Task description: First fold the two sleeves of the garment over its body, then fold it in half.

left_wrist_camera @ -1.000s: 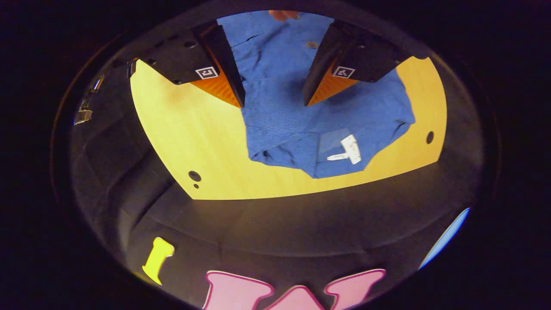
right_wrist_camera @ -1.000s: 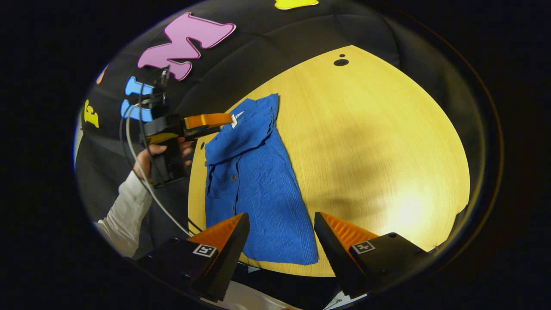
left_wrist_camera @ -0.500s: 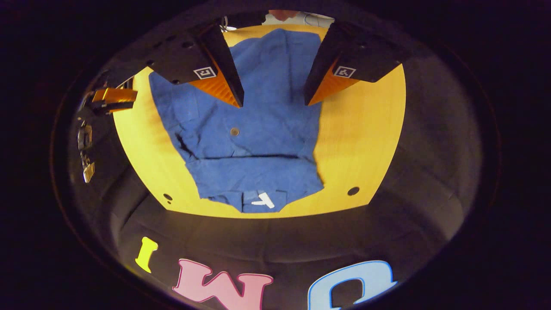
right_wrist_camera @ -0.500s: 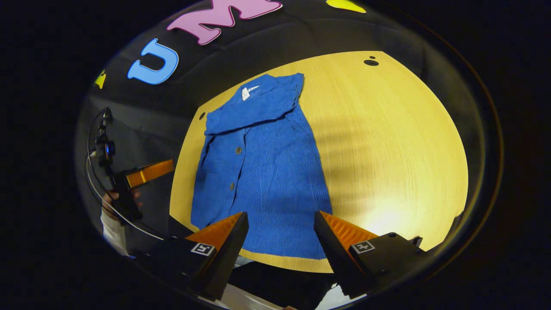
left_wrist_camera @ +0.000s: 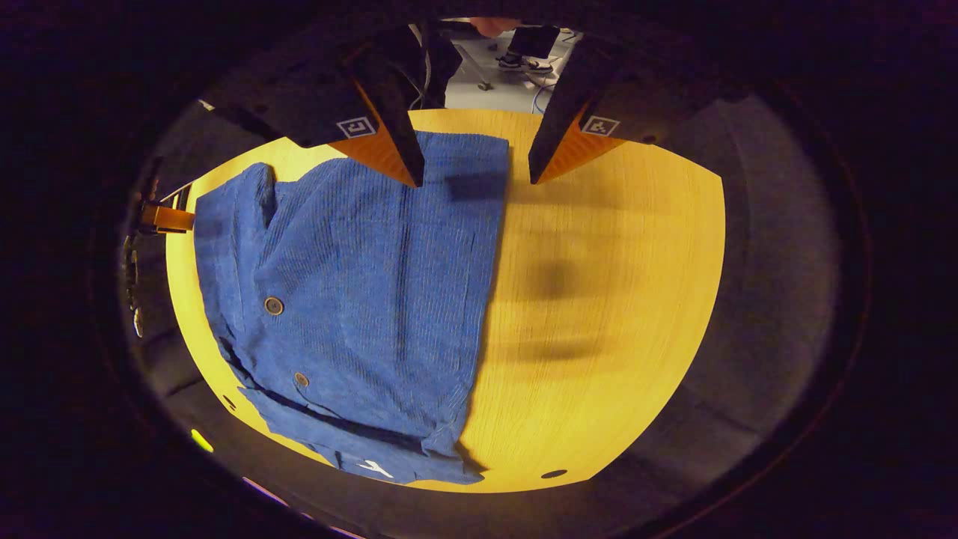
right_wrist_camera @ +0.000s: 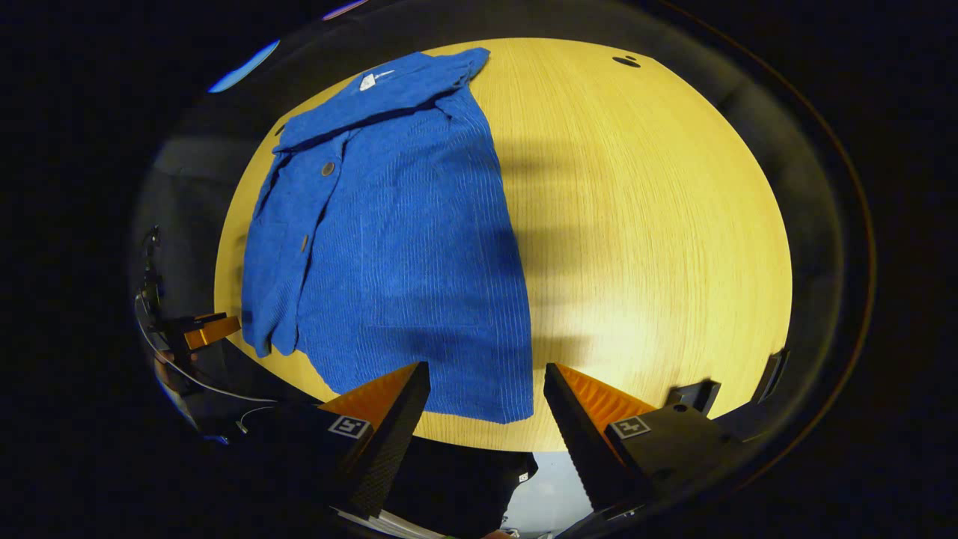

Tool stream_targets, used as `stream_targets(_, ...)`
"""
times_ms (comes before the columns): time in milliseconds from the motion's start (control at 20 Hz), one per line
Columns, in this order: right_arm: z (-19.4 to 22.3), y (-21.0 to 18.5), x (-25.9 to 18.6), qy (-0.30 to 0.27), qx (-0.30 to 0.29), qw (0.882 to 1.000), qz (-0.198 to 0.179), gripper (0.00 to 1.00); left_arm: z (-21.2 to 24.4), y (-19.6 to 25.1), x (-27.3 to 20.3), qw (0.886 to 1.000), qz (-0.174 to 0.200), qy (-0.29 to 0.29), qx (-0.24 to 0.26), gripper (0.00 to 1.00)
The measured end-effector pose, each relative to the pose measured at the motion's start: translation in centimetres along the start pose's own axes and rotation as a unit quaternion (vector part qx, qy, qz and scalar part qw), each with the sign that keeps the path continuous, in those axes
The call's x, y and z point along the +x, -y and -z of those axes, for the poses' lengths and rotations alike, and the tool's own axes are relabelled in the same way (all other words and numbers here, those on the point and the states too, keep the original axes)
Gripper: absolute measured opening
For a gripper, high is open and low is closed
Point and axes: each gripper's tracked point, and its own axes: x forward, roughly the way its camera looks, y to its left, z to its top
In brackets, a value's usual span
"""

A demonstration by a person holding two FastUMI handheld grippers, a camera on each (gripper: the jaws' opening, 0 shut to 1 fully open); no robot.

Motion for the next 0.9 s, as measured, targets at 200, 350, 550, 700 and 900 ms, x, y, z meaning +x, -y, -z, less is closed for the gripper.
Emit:
stream_targets(200,1.8,2.0,1.7,-0.034,0.013,0.999,0.034,0.99,0.9,-0.2,1.3,0.999,0.0,-0.033,-0.011,0.82)
stream_targets(350,1.8,2.3,2.0,-0.038,0.018,0.998,0.038,0.99,0.7,0.1,1.5,0.999,0.01,-0.038,-0.016,0.82)
stream_targets(550,1.9,1.8,2.1,-0.045,0.026,0.998,0.037,0.99,0.3,0.9,1.9,0.999,0.006,-0.046,-0.002,0.82)
stream_targets(700,1.7,-0.1,2.4,-0.045,0.02,0.998,0.025,0.98,0.0,1.5,2.0,0.999,0.014,-0.046,-0.005,0.82)
stream_targets(900,1.6,-0.1,2.8,-0.054,0.002,0.997,0.057,0.96,0.0,1.8,2.1,0.999,0.017,-0.05,0.0,0.82)
